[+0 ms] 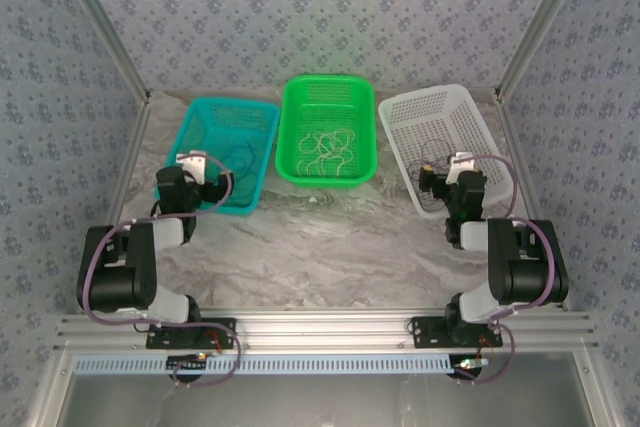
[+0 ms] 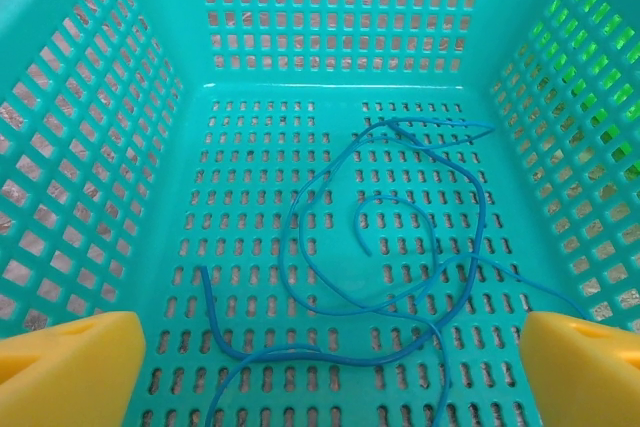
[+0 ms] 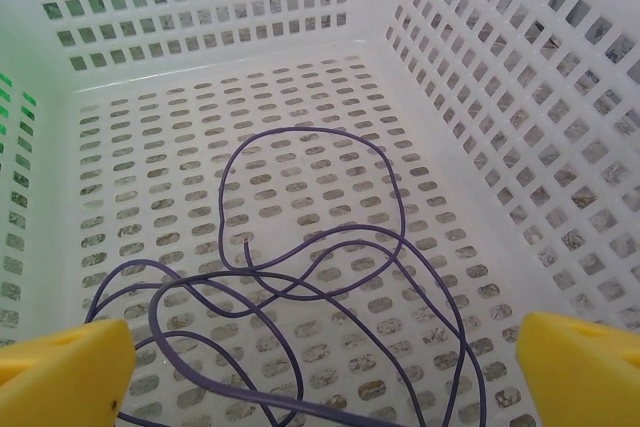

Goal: Untangle the cables

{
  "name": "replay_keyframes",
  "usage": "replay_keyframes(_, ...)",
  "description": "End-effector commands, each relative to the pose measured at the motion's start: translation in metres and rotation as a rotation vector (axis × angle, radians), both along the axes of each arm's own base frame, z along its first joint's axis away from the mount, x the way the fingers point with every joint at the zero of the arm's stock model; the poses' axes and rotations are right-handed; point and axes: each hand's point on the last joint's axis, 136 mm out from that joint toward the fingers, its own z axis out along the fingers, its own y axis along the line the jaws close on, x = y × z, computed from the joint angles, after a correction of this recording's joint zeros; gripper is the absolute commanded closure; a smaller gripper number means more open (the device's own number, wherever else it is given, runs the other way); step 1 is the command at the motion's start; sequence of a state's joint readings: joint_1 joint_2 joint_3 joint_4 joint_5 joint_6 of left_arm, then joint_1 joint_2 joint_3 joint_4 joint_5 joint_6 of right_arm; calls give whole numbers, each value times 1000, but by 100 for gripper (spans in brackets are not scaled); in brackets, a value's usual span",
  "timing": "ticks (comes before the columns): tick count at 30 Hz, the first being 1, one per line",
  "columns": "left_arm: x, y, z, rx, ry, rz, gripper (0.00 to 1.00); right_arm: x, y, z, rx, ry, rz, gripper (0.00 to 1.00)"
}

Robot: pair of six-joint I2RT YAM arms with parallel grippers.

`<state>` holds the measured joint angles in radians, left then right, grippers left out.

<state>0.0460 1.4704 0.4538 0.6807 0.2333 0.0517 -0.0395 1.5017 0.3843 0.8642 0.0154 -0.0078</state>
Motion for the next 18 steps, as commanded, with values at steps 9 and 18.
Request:
replay_keyframes(9,3,29,-10,6,-38,191,1,-3,3,-18,-20,68,6,0)
replay_keyframes(18,3,32,-12,15,-17,211,1,-3,2,-17,-20,66,4,0)
